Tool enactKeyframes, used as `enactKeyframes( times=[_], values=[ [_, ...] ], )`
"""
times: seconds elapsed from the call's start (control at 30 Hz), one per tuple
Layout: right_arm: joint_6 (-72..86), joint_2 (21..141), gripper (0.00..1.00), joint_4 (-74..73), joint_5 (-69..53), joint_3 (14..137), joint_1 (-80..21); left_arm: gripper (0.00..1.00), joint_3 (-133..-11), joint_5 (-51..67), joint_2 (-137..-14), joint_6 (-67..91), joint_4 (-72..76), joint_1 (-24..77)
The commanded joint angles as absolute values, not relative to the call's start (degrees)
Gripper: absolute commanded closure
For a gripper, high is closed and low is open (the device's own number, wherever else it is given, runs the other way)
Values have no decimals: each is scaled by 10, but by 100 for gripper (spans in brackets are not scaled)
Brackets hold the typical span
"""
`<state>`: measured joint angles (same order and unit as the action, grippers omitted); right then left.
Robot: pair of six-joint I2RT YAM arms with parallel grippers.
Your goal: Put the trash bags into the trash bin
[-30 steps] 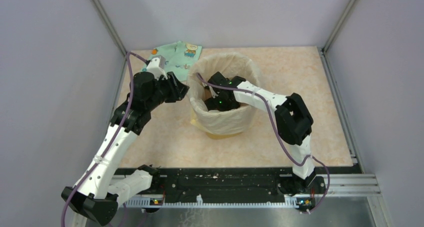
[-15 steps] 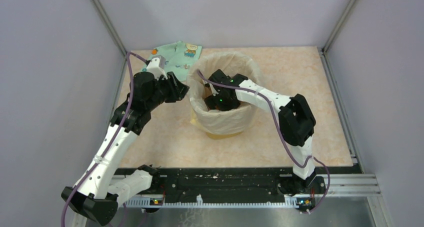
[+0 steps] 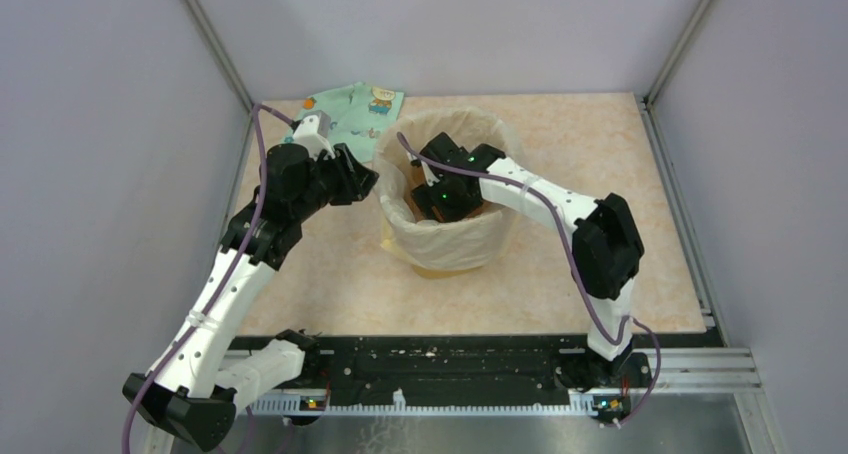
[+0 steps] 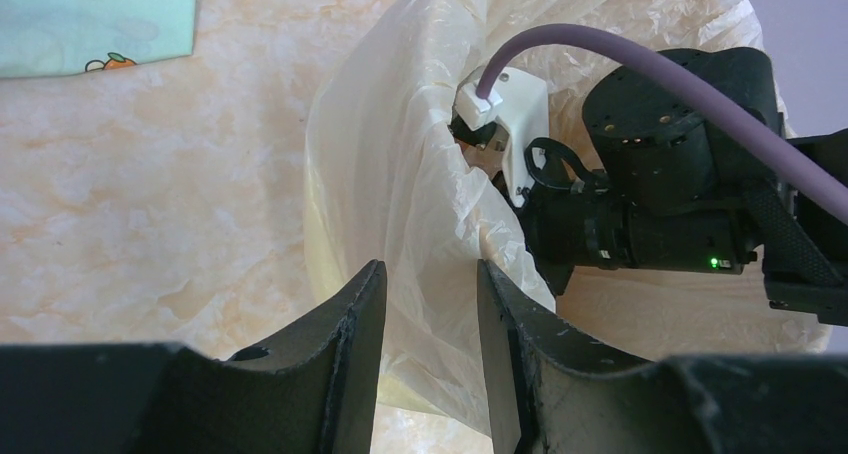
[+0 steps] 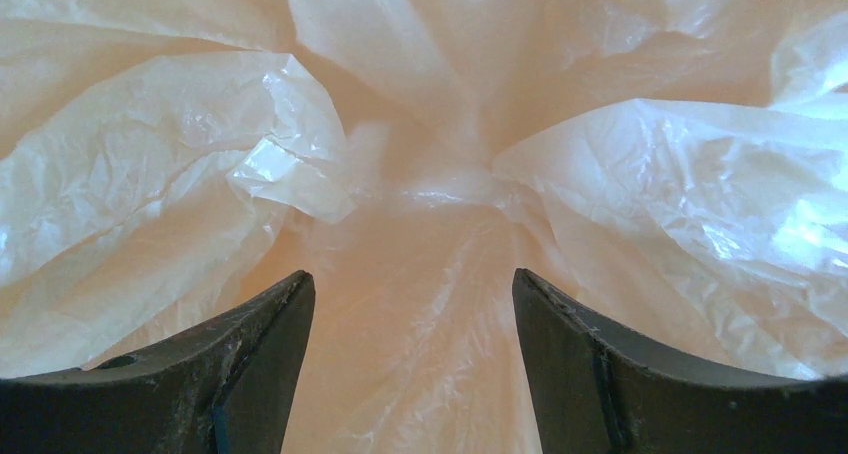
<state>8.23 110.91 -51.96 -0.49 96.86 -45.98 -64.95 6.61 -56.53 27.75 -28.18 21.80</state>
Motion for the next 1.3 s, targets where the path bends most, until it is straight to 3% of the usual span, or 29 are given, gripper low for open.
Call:
enactKeyframes(
  times=[0.0,0.5,0.9,1.27],
  values=[
    [94,1058,28,-527,7,997,-463,55,-662,71,-565,279,-257,220],
    [114,997,28,-566,27,1070,-471,54,-661,67,-561,279,-256,220],
    [151,926,25,-623,150,1156,-472,51,-686,75,-563,286,-249,220],
    [154,857,21,-628,202,1101,-428,49,-698,73,-568,287,-248,220]
  ],
)
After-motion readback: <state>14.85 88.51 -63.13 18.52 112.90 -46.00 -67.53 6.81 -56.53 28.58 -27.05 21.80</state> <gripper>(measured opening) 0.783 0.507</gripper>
